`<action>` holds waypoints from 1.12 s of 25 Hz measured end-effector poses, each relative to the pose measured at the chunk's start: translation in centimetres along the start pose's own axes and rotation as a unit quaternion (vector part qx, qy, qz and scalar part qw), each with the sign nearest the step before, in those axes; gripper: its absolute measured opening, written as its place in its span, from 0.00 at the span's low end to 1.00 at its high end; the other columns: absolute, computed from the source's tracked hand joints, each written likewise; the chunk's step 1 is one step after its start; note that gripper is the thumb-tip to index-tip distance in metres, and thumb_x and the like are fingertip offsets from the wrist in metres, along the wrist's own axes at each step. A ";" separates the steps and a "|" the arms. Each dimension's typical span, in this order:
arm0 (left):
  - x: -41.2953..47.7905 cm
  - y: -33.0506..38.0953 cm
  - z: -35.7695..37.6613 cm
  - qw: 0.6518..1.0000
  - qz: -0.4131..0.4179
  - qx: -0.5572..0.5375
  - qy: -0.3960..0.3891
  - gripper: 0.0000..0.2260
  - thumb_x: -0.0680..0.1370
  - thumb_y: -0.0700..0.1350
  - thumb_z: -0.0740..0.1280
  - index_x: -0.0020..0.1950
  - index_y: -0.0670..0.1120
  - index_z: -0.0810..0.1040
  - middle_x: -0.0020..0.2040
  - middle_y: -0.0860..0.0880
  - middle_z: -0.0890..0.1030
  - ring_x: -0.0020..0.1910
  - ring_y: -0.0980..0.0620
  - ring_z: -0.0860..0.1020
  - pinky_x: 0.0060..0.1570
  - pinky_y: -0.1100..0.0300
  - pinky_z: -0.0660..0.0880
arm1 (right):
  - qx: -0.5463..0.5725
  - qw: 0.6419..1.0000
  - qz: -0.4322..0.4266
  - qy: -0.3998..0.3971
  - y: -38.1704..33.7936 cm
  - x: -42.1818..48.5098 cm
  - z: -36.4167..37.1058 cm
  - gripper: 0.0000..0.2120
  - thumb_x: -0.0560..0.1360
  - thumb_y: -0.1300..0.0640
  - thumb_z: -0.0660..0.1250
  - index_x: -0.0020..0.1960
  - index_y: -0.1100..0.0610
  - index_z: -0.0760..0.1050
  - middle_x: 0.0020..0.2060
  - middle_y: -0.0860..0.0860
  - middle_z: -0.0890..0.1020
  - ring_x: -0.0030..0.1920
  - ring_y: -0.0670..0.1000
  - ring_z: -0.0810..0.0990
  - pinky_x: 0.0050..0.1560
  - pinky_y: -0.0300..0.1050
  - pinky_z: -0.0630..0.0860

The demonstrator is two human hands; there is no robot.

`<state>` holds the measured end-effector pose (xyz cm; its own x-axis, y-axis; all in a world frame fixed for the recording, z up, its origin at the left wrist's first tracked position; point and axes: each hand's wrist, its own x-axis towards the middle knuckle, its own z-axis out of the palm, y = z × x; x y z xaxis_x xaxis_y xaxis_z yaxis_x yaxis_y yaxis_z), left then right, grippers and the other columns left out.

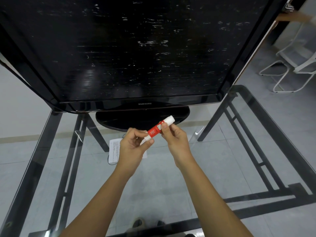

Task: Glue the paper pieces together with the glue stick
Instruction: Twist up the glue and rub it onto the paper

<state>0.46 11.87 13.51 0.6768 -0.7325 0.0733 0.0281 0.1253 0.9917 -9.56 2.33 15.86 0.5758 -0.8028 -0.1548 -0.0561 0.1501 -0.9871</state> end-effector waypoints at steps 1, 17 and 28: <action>0.0 0.1 0.0 1.000 0.004 0.001 0.001 0.11 0.69 0.36 0.73 0.45 0.49 0.77 0.47 0.45 0.78 0.47 0.55 0.79 0.45 0.66 0.76 | 0.003 1.000 -0.001 -0.002 0.0 0.1 0.0 0.11 0.73 0.44 0.63 0.52 0.48 0.77 0.47 0.45 0.83 0.53 0.43 0.80 0.52 0.36 0.74; 0.5 -0.1 0.3 0.997 0.046 0.049 0.034 0.10 0.70 0.34 0.72 0.45 0.47 0.77 0.48 0.47 0.79 0.51 0.55 0.79 0.48 0.65 0.76 | -0.004 1.000 0.005 0.000 -0.2 1.0 0.0 0.08 0.74 0.45 0.63 0.51 0.45 0.75 0.48 0.46 0.82 0.55 0.45 0.79 0.54 0.37 0.72; 0.8 -0.5 -0.7 0.999 -0.046 -0.029 -0.003 0.12 0.71 0.48 0.70 0.54 0.49 0.78 0.48 0.51 0.83 0.47 0.51 0.82 0.46 0.63 0.76 | -0.025 0.996 0.009 -0.083 0.3 1.4 0.1 0.10 0.72 0.42 0.64 0.51 0.42 0.77 0.45 0.39 0.82 0.49 0.35 0.78 0.41 0.24 0.72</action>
<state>1.49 11.65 13.03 0.6651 -0.7465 -0.0169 0.1327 0.0959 0.9865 -8.73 1.33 15.38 0.7008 -0.6934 -0.1674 -0.1057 0.1311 -0.9857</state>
